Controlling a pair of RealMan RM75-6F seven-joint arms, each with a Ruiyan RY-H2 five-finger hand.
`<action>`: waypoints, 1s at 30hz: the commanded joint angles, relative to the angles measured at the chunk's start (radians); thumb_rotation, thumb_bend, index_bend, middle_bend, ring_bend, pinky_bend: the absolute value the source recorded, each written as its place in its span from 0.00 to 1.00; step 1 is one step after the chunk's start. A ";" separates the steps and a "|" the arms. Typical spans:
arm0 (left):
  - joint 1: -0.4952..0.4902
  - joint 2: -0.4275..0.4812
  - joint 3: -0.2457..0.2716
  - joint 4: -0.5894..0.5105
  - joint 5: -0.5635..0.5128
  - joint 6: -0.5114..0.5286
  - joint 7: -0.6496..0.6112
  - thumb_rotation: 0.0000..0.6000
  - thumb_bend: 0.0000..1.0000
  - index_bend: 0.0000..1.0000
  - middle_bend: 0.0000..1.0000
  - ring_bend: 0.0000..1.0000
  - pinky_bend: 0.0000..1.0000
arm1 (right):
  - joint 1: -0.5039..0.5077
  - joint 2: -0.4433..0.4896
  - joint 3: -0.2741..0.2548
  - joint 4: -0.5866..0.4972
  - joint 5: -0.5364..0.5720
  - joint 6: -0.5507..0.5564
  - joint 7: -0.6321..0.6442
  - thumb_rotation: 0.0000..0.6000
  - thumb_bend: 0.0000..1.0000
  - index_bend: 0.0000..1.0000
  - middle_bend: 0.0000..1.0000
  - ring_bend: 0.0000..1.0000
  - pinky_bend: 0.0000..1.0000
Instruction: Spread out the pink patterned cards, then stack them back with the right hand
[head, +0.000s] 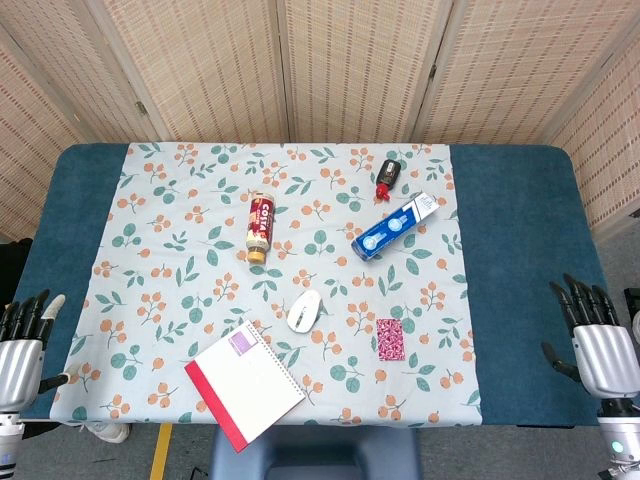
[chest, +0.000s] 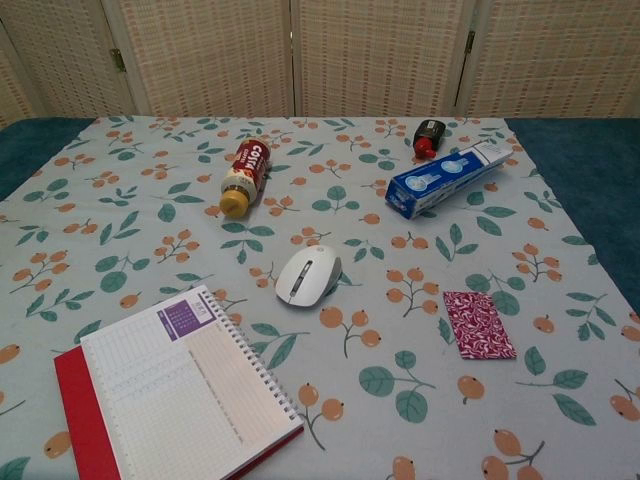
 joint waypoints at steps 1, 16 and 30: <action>-0.001 0.000 0.003 0.000 0.000 -0.006 0.003 1.00 0.18 0.02 0.03 0.03 0.00 | 0.002 0.000 -0.001 0.000 -0.001 -0.004 0.001 1.00 0.34 0.00 0.00 0.00 0.00; 0.004 0.005 0.011 -0.006 0.012 0.000 -0.001 1.00 0.18 0.03 0.03 0.04 0.00 | 0.020 0.008 -0.009 0.010 -0.015 -0.034 0.028 1.00 0.34 0.00 0.00 0.00 0.00; 0.002 0.008 0.013 -0.012 0.015 -0.003 0.000 1.00 0.18 0.04 0.03 0.04 0.00 | 0.022 0.007 -0.015 0.009 -0.022 -0.035 0.037 1.00 0.34 0.00 0.00 0.00 0.00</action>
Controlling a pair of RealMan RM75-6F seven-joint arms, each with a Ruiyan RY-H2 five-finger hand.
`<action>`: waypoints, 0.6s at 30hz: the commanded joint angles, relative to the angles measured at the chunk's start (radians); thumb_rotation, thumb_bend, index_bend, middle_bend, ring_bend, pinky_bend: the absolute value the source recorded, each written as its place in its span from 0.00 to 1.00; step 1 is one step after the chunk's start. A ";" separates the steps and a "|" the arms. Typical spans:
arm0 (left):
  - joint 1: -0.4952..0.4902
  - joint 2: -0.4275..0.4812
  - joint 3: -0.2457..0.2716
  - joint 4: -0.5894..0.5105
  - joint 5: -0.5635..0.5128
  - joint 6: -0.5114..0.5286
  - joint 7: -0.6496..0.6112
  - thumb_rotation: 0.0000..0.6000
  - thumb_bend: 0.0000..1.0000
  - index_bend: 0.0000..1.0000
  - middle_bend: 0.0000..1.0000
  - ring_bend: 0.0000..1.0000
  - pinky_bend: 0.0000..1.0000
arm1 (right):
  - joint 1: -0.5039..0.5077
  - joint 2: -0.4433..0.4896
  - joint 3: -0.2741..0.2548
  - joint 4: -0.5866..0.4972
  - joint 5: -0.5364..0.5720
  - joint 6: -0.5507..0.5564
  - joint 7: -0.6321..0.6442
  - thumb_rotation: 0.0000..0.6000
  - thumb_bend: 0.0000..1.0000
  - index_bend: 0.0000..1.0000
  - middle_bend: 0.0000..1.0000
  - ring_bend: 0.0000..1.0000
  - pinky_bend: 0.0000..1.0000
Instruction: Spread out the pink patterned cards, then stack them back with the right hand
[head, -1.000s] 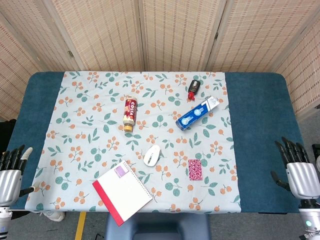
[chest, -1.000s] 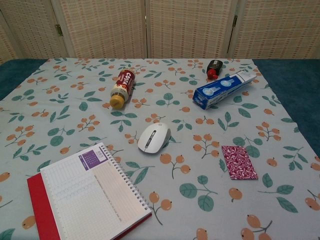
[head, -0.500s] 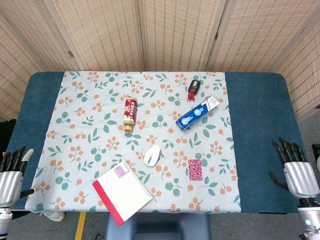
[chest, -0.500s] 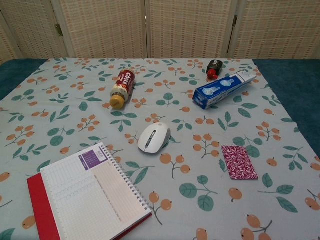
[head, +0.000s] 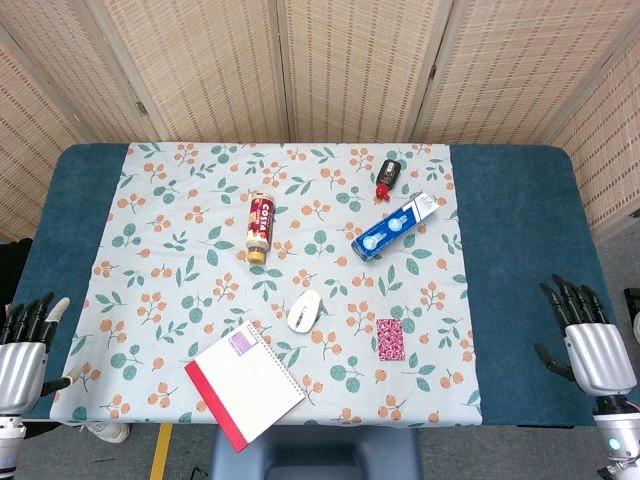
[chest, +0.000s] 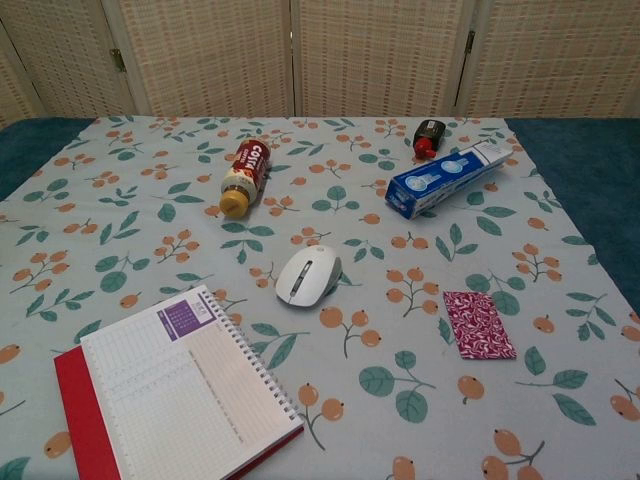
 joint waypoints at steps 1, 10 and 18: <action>-0.001 -0.001 0.000 0.001 0.001 0.000 -0.002 1.00 0.18 0.04 0.03 0.04 0.00 | 0.003 0.000 -0.003 -0.003 -0.004 -0.005 0.001 1.00 0.34 0.00 0.00 0.00 0.00; -0.006 -0.009 0.003 0.010 0.009 -0.008 -0.019 1.00 0.18 0.04 0.03 0.04 0.00 | 0.055 -0.029 -0.019 -0.029 -0.038 -0.084 -0.005 1.00 0.34 0.01 0.02 0.00 0.00; 0.008 -0.014 0.015 0.041 0.014 0.003 -0.063 1.00 0.18 0.05 0.03 0.04 0.00 | 0.138 -0.093 -0.024 -0.052 -0.042 -0.214 0.028 0.48 0.34 0.16 0.06 0.00 0.00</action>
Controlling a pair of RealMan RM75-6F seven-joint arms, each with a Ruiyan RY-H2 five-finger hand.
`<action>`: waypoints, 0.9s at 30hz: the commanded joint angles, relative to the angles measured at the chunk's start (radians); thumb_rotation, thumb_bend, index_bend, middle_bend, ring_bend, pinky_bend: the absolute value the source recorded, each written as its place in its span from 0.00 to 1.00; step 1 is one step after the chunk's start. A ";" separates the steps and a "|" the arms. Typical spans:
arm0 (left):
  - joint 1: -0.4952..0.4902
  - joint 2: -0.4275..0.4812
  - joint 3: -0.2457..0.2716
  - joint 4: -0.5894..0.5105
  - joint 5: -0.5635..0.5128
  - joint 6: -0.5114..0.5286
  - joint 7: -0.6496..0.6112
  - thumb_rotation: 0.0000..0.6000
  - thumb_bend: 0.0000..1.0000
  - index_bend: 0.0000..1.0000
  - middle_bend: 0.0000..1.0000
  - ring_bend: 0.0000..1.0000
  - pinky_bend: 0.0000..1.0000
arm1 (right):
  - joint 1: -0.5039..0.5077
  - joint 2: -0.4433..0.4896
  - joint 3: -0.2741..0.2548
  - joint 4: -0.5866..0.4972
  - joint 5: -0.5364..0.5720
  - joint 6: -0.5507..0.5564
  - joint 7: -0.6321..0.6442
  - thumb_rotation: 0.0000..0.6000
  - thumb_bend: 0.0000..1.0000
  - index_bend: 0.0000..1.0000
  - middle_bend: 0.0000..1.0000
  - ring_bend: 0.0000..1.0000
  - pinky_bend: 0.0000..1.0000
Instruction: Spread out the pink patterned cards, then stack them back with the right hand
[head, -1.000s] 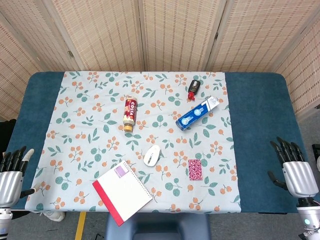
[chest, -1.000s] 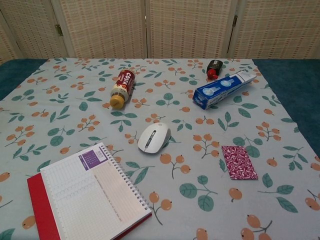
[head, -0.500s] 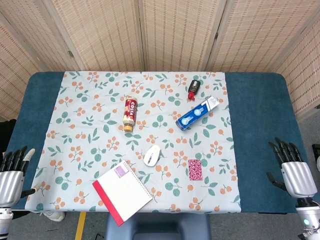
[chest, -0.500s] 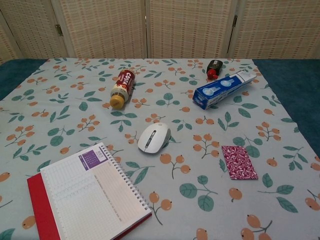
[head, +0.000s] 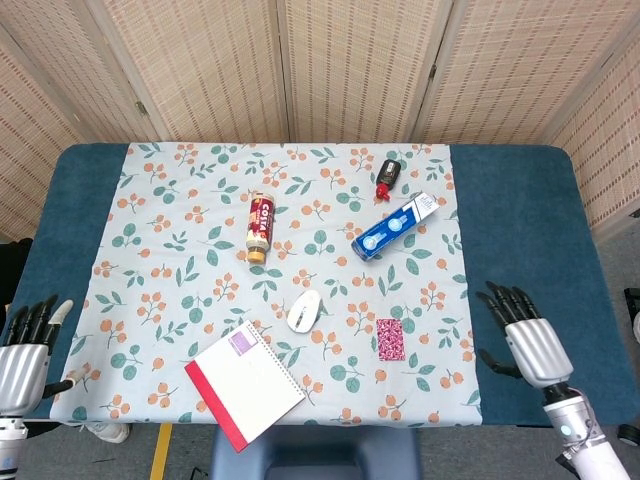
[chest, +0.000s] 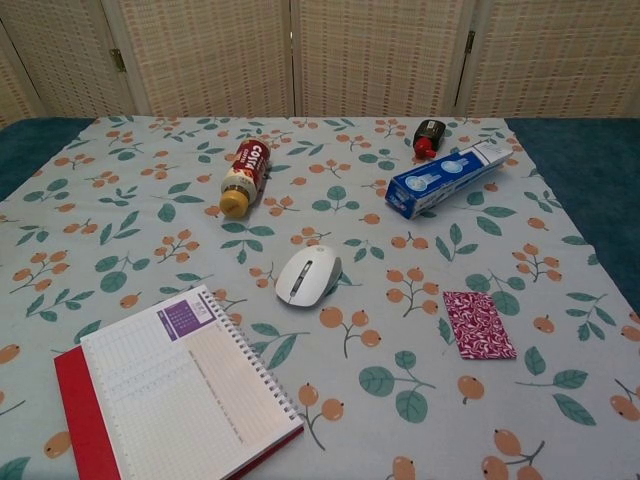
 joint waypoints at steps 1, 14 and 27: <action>0.007 -0.001 0.005 0.012 0.002 0.004 -0.019 1.00 0.18 0.05 0.03 0.04 0.00 | 0.045 -0.031 -0.004 -0.009 0.010 -0.073 0.018 0.41 0.34 0.18 0.06 0.00 0.00; 0.024 -0.010 0.018 0.054 0.009 0.016 -0.077 1.00 0.18 0.07 0.03 0.05 0.00 | 0.185 -0.183 0.007 0.063 0.055 -0.274 -0.049 0.26 0.34 0.29 0.07 0.00 0.00; 0.035 -0.017 0.022 0.084 0.008 0.018 -0.111 1.00 0.18 0.08 0.03 0.05 0.00 | 0.246 -0.318 -0.018 0.187 0.078 -0.345 -0.097 0.26 0.34 0.29 0.07 0.00 0.00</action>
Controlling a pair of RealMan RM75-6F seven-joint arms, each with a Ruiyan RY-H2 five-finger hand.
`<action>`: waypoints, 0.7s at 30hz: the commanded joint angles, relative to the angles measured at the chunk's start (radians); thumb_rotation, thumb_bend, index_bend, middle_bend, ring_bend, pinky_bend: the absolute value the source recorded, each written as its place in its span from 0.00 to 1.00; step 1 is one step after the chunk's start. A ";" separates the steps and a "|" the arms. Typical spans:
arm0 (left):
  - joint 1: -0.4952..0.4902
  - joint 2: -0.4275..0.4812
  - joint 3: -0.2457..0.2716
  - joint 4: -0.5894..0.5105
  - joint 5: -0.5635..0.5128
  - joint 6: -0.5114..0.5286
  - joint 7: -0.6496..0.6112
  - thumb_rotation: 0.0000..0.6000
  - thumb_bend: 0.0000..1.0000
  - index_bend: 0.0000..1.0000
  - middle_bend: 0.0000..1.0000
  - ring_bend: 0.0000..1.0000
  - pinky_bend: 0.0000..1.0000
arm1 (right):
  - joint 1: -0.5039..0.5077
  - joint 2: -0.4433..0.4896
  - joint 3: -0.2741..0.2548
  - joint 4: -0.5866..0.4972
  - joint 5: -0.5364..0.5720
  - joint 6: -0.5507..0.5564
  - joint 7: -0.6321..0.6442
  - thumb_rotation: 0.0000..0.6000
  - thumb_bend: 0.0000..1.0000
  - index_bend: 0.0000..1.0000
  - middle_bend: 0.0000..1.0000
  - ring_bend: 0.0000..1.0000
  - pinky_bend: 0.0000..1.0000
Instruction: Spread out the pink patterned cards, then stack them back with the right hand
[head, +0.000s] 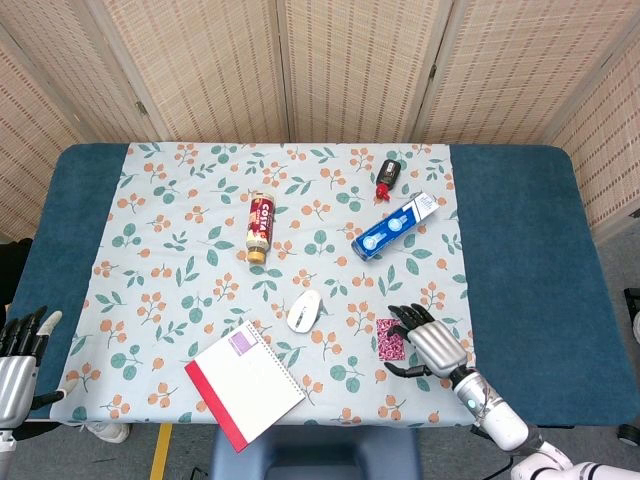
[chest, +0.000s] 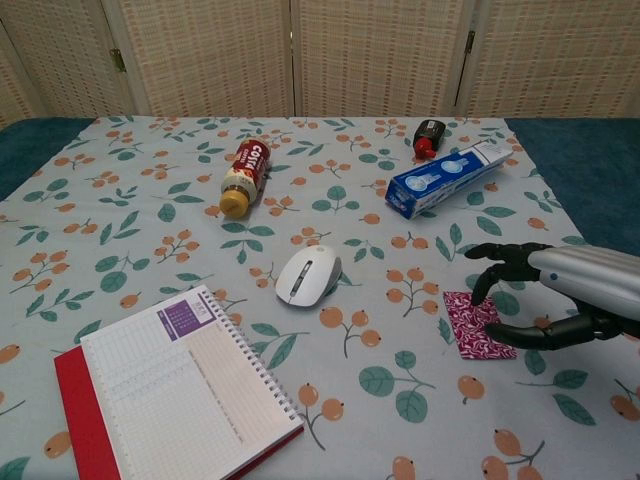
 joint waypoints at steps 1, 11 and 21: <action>0.000 0.000 0.000 0.001 0.000 0.000 -0.001 1.00 0.18 0.08 0.03 0.05 0.00 | 0.008 -0.025 -0.009 0.031 0.000 -0.002 -0.018 0.25 0.34 0.29 0.07 0.00 0.00; -0.002 0.005 -0.001 -0.004 0.003 -0.005 -0.002 1.00 0.18 0.09 0.03 0.05 0.00 | 0.019 -0.069 -0.022 0.077 -0.002 0.010 -0.029 0.26 0.34 0.29 0.08 0.00 0.00; -0.004 0.003 -0.003 -0.005 0.001 -0.013 0.002 1.00 0.18 0.10 0.03 0.05 0.00 | 0.020 -0.075 -0.032 0.098 0.014 0.015 -0.038 0.25 0.34 0.29 0.08 0.00 0.00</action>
